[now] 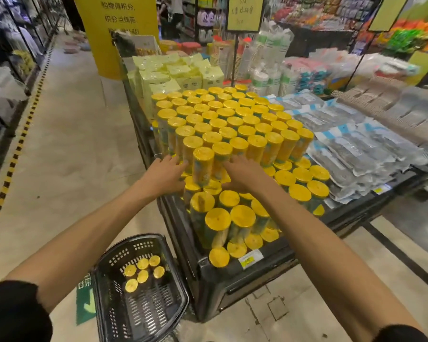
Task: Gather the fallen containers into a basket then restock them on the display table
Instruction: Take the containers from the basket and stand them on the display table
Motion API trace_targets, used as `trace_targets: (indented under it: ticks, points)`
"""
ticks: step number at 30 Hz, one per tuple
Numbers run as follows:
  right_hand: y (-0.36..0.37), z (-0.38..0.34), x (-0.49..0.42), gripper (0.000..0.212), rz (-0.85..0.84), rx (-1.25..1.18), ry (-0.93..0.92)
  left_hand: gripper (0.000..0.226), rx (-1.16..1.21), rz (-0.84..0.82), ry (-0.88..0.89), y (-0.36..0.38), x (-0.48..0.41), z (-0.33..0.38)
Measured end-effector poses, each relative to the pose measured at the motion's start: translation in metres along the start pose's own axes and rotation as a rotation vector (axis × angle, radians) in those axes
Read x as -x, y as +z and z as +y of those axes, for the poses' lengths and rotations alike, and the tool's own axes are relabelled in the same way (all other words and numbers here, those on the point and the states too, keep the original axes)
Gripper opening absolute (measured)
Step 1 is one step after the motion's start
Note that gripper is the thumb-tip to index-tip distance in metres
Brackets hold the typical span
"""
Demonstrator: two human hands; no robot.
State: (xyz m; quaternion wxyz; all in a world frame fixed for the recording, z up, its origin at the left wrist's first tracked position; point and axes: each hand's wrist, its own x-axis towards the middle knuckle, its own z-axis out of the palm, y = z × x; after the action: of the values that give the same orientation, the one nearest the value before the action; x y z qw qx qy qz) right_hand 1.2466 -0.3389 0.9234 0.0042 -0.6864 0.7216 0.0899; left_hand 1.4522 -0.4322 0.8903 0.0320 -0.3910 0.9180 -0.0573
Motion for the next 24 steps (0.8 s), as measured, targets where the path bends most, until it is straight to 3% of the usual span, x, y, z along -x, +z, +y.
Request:
trace_targets:
  ticks: [5, 13, 24]
  points:
    - [0.010, -0.030, 0.035, 0.065, -0.049, -0.020, 0.047, 0.047, 0.010, -0.062, -0.002, 0.008, 0.032, -0.006]
    - [0.031, -0.086, 0.068, 0.062, -0.107, -0.107, 0.132, 0.034, 0.080, 0.019, 0.054, 0.025, 0.112, -0.023]
    - [0.044, -0.173, 0.074, 0.059, -0.132, -0.216, 0.164, 0.049, 0.095, -0.122, 0.002, 0.061, 0.169, -0.081]
